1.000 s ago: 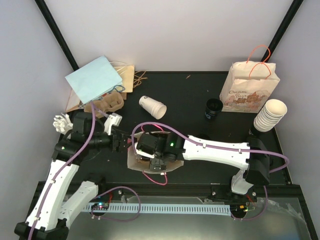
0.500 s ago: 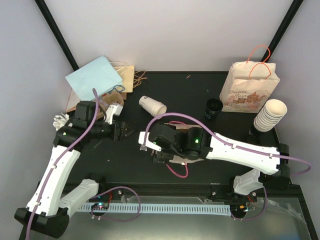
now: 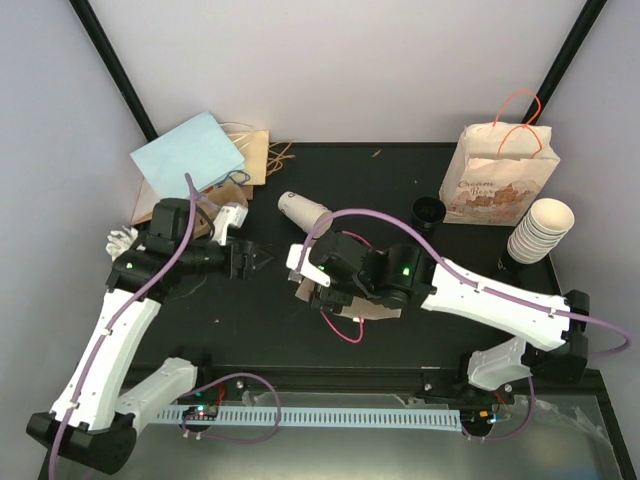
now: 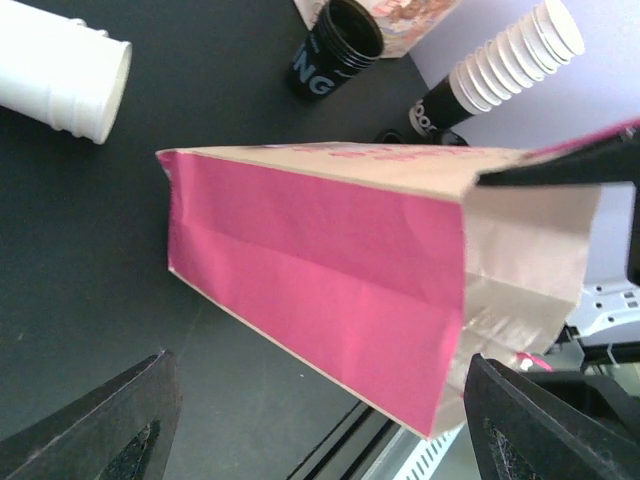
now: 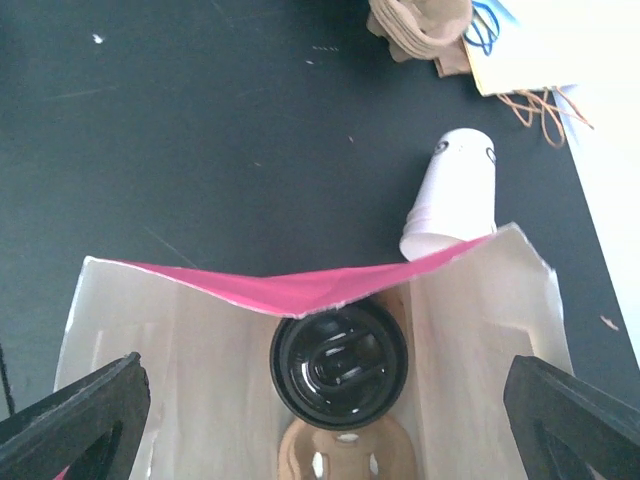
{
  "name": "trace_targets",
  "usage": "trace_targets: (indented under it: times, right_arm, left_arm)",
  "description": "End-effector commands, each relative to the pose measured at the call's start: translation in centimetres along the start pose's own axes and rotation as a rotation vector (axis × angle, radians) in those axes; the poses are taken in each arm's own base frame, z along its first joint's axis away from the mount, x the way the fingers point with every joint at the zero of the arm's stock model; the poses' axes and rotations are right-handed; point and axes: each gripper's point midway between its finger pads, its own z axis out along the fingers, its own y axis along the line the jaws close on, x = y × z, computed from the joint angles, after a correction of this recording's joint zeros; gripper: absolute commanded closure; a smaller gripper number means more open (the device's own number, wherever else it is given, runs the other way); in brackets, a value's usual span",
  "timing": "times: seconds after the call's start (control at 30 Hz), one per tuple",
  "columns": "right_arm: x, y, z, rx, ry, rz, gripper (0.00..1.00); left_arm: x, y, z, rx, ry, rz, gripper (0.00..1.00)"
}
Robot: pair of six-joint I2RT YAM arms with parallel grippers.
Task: Pack the takeout coffee
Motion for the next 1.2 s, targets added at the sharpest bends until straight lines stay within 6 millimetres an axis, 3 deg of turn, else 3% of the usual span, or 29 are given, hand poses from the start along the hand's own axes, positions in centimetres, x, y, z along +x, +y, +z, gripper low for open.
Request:
trace_targets:
  times: [0.0, 0.23, 0.4, 0.57, 0.77, 0.97, 1.17]
  right_arm:
    - [-0.1, -2.6, -0.9, 0.041, -0.021, 0.078, 0.01]
    - [1.2, -4.4, -1.0, 0.042, 0.002, 0.156, 0.05]
    - [1.9, -3.2, -1.1, -0.014, -0.001, 0.173, 0.06]
    - [3.4, -1.9, -0.4, -0.050, 0.039, 0.193, 0.07]
    - [3.8, -1.2, -1.0, -0.080, 0.015, 0.211, 0.07]
    - [3.8, 0.0, -1.4, -0.126, -0.004, 0.246, 0.07]
    - [3.8, 0.7, -1.7, -0.136, -0.035, 0.269, 0.05]
  left_arm:
    - [-0.9, -2.0, 0.4, 0.072, -0.011, 0.027, 0.20]
    - [-1.3, -3.7, 2.3, 0.052, 0.030, 0.077, 0.19]
    - [-1.4, -4.7, 3.8, 0.012, 0.060, 0.113, 0.18]
    - [-1.4, -4.8, 5.0, -0.042, 0.073, 0.125, 0.15]
    - [-1.2, -4.9, 6.6, -0.115, 0.110, 0.132, 0.15]
    - [-0.6, -3.3, 7.4, -0.278, 0.153, 0.073, 0.22]
    - [0.3, -3.7, 8.3, -0.292, 0.132, 0.050, 0.36]
